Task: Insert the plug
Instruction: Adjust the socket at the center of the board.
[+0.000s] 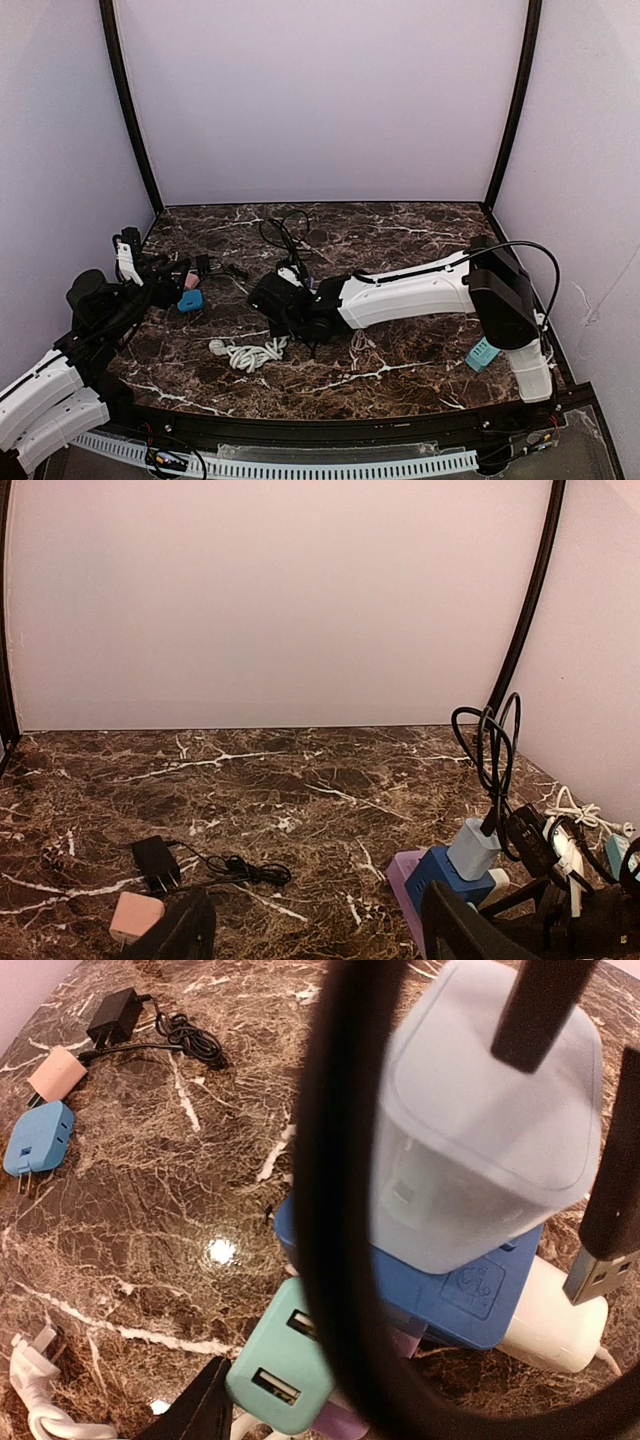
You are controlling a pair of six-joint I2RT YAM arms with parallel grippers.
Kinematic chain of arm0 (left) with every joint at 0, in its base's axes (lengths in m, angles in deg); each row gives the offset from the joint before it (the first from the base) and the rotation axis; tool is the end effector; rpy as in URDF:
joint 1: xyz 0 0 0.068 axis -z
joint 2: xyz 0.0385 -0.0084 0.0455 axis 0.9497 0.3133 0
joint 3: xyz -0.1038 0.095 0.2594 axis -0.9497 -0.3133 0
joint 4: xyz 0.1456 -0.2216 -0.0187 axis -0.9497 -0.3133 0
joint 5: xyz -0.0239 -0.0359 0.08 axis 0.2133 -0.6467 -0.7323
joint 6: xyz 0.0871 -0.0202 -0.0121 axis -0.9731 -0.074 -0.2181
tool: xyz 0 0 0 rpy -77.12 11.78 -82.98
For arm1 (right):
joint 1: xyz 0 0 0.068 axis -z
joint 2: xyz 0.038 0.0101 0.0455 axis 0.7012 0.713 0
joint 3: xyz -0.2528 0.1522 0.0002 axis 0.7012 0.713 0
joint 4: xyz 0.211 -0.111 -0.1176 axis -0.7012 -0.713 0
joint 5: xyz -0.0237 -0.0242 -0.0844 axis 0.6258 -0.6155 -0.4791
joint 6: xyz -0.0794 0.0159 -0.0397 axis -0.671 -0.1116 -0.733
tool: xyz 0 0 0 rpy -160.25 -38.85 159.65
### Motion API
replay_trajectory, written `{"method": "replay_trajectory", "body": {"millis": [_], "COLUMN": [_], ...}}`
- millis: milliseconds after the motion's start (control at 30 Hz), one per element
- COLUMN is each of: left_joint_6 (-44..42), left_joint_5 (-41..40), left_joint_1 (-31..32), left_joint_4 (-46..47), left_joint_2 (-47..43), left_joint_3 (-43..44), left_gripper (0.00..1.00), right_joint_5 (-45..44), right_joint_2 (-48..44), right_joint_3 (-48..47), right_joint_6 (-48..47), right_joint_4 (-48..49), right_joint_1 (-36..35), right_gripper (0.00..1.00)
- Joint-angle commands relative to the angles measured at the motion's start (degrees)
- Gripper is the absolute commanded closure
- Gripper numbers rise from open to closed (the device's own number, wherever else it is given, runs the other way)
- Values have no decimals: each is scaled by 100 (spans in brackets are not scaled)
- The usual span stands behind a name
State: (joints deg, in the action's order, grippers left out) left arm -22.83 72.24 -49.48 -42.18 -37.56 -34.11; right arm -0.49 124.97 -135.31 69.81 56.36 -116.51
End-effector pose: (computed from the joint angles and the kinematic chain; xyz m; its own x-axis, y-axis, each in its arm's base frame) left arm 0.1619 -0.0676 0.2523 -0.0277 -0.2449 -0.9691 0.3986 0.8864 -0.2354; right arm 0.2026 0.4781 0.1629 -0.6677 -0.0780 -0.7403 -0.2840 0.9460 0.1565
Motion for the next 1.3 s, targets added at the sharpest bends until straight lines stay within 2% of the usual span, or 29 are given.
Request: {"method": "replay_trajectory", "body": {"millis": [0,100,200,400,567,733,900,1000,1067,1200,1267], "left_joint_6": [93,96,97,106,105,111,105,3,-166,-1099,-2227], "left_joint_5": [131,156,139,169,194,225,286,366,493,1004,1174], "left_joint_1": [-38,-38,-45,-55,-70,-104,-152,-235,-306,-387,-389], "left_joint_4": [133,140,142,114,113,81,30,-24,-412,-1401,-2094], "left_joint_2": [-24,-12,0,37,55,66,68,22,-60,-11,166], "left_joint_3": [-99,-101,-105,-100,-99,-92,-76,-12,143,884,1456], "left_gripper": [28,28,28,28,28,28,29,29,29,30,29], "right_joint_5": [9,5,-44,239,919,2074,3309,3593,3659,3694,3678], "right_joint_2": [82,-55,-216,-330,-816,-1377,-1518,-1515,-1526,-1567,-1587], "right_joint_3": [-139,116,326,629,1519,2500,2893,2953,2917,2767,2675], "right_joint_6": [54,159,14,-1140,-2246,-3674,-5029,-5388,-5416,-5369,-5319], "right_joint_4": [-221,-224,-196,-2,566,1279,1326,1291,1257,1248,1207], "right_joint_1": [62,134,181,290,512,801,1048,1202,1286,1327,1324], "right_gripper": [48,52,61,74,80,80,78,78,75,66,60]}}
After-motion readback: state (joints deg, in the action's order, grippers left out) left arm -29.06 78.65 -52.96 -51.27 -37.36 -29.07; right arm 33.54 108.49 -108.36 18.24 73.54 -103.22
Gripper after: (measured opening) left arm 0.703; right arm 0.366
